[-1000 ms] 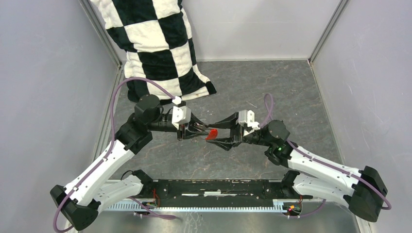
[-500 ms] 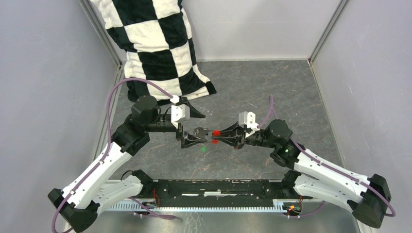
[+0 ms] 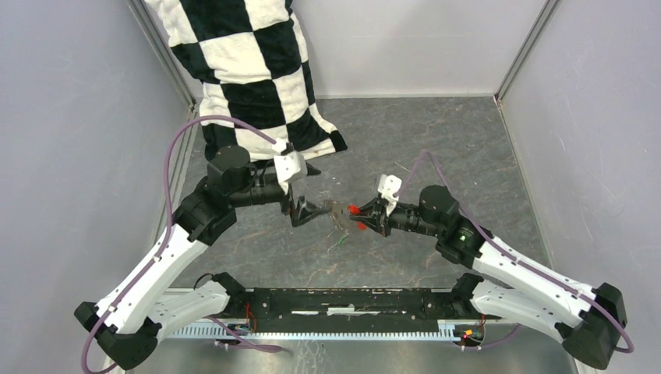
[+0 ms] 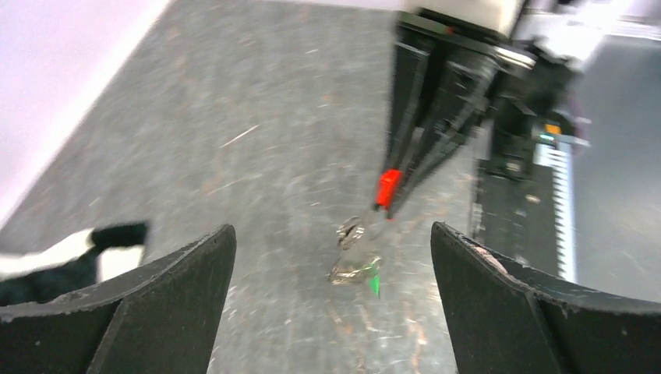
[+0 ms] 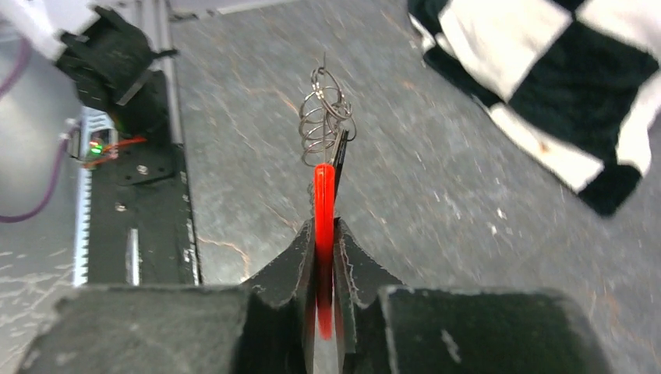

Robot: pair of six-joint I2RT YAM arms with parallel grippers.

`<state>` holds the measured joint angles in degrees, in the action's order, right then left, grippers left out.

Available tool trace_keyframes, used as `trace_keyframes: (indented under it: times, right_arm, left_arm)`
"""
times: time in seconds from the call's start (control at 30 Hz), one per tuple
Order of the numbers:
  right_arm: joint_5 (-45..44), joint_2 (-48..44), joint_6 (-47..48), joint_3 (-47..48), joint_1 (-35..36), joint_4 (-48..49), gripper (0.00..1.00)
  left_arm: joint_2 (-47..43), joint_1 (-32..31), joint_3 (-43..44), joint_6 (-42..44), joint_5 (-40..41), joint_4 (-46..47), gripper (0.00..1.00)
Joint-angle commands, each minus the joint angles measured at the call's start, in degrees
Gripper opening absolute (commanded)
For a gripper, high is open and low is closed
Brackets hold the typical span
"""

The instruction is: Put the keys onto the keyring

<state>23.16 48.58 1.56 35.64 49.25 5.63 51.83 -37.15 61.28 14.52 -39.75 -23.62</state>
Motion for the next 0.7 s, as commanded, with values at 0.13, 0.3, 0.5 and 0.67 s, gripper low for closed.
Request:
trace_keyframes:
  times: [0.13, 0.3, 0.5, 0.67]
  right_arm:
    - [5.9, 14.6, -5.2, 4.0, -9.7, -2.5, 0.08]
    - [11.7, 24.8, -8.1, 4.8, -14.5, 0.3, 0.1]
    - [12.4, 34.6, -8.1, 6.0, -21.2, 1.2, 0.14]
    - [12.1, 38.5, -8.5, 6.4, -25.9, 3.9, 0.13]
  left_arm:
    - [10.1, 11.5, 6.7, -8.5, 26.1, -2.4, 1.0]
    - [14.3, 23.7, 6.2, -5.9, 23.1, -5.8, 1.0]
    - [13.7, 26.5, -2.4, 3.5, 24.8, -6.3, 1.0]
    - [12.0, 26.9, -8.7, 5.0, 23.0, -4.4, 1.0]
